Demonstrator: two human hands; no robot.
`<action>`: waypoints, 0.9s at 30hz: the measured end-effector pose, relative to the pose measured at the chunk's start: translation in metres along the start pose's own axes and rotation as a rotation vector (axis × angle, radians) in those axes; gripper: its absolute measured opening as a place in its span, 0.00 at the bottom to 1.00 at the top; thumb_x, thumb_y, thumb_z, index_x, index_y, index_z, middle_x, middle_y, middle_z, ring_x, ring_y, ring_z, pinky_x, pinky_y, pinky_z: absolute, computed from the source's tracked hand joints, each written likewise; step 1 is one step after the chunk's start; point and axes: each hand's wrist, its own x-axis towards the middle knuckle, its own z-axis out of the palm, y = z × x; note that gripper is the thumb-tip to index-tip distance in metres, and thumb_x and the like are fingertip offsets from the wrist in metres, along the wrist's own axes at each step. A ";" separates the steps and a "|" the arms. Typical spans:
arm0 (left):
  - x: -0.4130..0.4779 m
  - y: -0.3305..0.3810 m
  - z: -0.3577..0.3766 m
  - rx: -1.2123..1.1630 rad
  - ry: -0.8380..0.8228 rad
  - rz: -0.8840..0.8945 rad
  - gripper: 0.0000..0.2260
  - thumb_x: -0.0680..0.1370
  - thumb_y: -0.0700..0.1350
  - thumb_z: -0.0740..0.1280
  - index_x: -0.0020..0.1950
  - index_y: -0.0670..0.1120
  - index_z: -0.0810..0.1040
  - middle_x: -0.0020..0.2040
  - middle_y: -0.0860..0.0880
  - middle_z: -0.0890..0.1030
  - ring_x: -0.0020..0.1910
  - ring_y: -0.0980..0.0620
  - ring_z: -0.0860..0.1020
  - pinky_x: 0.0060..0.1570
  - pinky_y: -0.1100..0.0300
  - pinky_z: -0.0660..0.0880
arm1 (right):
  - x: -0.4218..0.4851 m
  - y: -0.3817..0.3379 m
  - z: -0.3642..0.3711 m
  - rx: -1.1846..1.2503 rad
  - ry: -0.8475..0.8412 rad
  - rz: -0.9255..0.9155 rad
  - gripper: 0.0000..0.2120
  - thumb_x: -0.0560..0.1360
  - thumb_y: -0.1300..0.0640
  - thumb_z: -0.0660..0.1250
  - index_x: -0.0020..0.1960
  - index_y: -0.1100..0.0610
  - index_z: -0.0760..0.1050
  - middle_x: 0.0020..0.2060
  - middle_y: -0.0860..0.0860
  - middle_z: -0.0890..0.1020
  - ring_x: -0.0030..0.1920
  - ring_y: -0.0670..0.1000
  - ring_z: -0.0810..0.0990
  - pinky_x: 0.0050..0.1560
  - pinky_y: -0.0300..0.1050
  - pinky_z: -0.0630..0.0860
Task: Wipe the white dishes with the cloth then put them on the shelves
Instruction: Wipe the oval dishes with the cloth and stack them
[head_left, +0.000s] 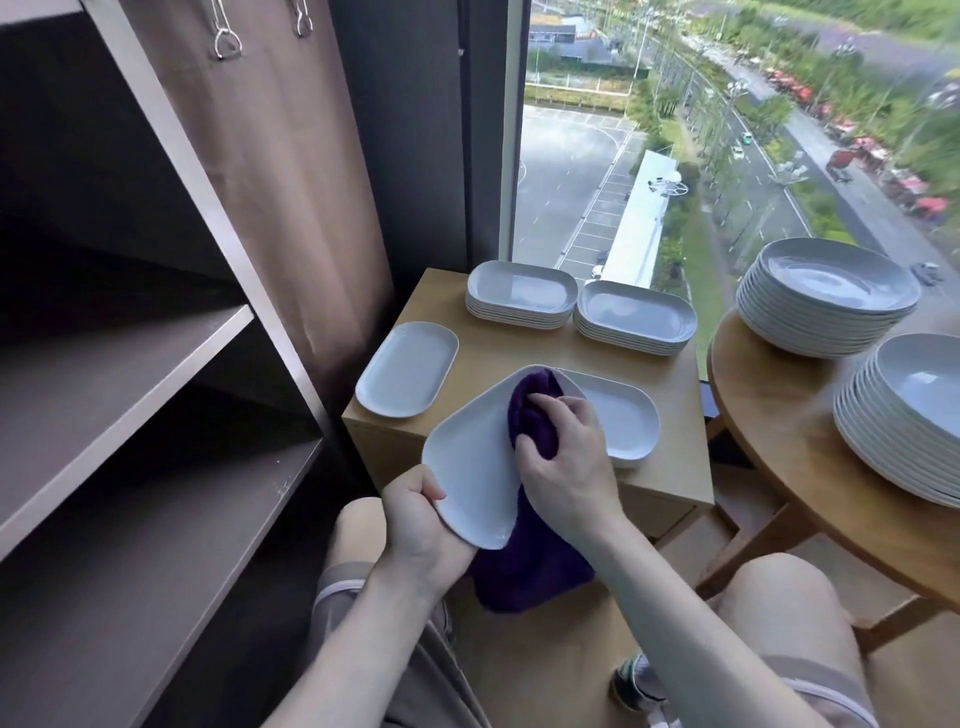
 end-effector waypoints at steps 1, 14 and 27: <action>-0.001 0.000 0.000 0.012 -0.003 0.002 0.26 0.64 0.38 0.55 0.53 0.38 0.87 0.54 0.38 0.85 0.49 0.37 0.85 0.50 0.49 0.83 | -0.005 0.000 0.006 -0.142 -0.025 -0.031 0.29 0.73 0.47 0.62 0.74 0.49 0.68 0.71 0.47 0.67 0.72 0.52 0.63 0.75 0.53 0.61; 0.004 0.017 -0.009 0.072 -0.011 -0.027 0.30 0.80 0.65 0.63 0.62 0.40 0.84 0.61 0.37 0.83 0.63 0.37 0.82 0.66 0.40 0.77 | -0.035 -0.027 0.029 -0.537 -0.341 -0.458 0.38 0.69 0.55 0.62 0.78 0.42 0.59 0.77 0.45 0.62 0.68 0.58 0.63 0.66 0.55 0.67; 0.003 0.034 -0.013 0.156 -0.011 0.039 0.30 0.87 0.64 0.50 0.77 0.46 0.73 0.74 0.37 0.76 0.74 0.35 0.74 0.74 0.35 0.67 | 0.004 0.002 -0.010 -0.540 -0.225 -0.293 0.30 0.67 0.64 0.60 0.65 0.45 0.78 0.63 0.42 0.76 0.58 0.53 0.68 0.56 0.50 0.68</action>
